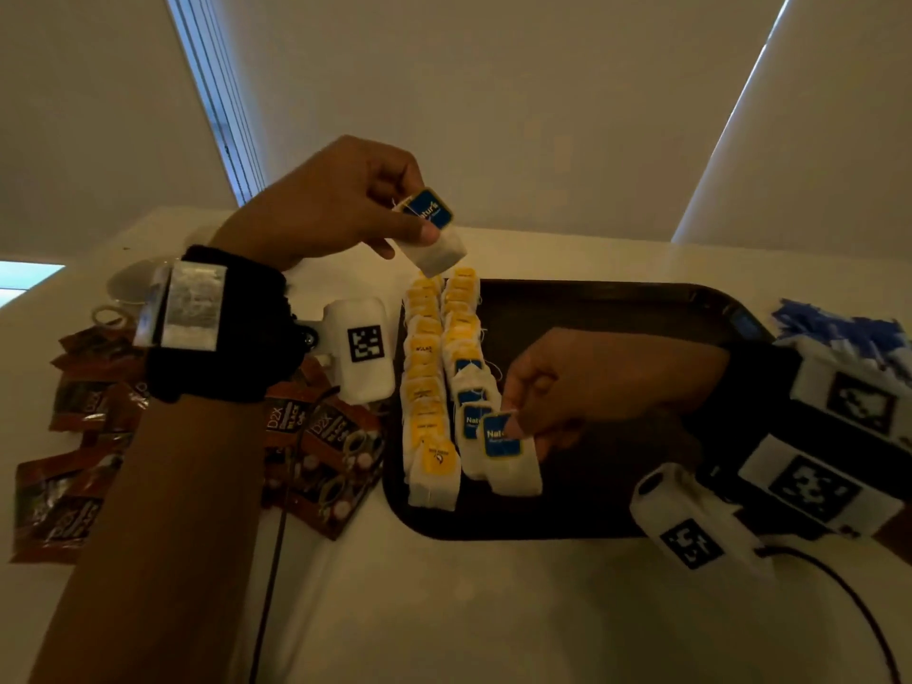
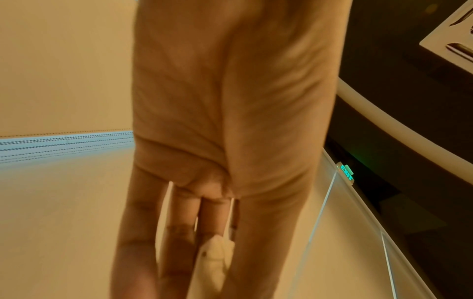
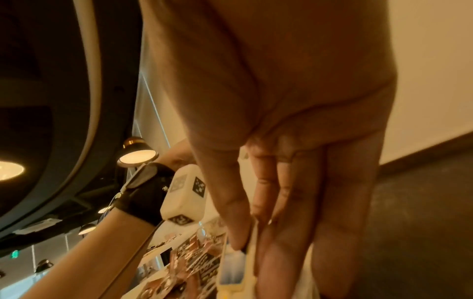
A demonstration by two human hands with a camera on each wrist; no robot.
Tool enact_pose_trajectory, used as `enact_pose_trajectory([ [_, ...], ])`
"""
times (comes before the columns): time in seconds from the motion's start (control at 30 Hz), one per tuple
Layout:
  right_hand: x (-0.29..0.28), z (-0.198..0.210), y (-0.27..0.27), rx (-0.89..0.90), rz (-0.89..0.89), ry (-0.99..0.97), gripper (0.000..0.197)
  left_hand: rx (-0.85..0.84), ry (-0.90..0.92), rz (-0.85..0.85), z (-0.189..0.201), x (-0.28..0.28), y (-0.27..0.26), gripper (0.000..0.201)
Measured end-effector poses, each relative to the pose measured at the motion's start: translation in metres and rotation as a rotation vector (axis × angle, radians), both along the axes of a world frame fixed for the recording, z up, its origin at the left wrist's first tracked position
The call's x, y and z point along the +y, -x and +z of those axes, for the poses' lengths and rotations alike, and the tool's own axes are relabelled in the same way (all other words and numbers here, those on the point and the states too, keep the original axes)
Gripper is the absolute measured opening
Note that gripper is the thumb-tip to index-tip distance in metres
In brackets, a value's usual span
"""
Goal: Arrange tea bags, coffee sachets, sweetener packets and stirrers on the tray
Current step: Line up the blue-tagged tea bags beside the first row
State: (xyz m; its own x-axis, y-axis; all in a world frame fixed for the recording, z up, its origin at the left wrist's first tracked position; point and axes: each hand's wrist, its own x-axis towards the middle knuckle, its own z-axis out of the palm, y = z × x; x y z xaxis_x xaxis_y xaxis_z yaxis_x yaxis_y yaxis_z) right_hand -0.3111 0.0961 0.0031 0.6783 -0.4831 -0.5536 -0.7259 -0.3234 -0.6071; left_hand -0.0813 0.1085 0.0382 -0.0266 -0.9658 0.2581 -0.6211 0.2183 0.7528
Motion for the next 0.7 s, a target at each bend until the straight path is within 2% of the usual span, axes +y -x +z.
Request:
enact_pose_trajectory([
  [0.13,-0.003,-0.01,-0.007,0.068,0.007,-0.12,0.007,0.027,0.026,-0.002,0.003,0.001,-0.004,0.013],
  [0.33,-0.012,-0.017,-0.022,0.163,-0.024,-0.021,0.004,0.041,0.043,-0.032,0.005,0.001,-0.004,0.013],
  [0.5,-0.014,-0.025,-0.03,0.231,0.005,0.063,0.014,0.033,0.037,-0.027,0.006,0.0,-0.005,0.014],
  [0.7,-0.016,-0.028,-0.034,0.198,-0.032,0.059,0.01,0.024,0.035,-0.014,0.005,-0.001,-0.005,0.014],
])
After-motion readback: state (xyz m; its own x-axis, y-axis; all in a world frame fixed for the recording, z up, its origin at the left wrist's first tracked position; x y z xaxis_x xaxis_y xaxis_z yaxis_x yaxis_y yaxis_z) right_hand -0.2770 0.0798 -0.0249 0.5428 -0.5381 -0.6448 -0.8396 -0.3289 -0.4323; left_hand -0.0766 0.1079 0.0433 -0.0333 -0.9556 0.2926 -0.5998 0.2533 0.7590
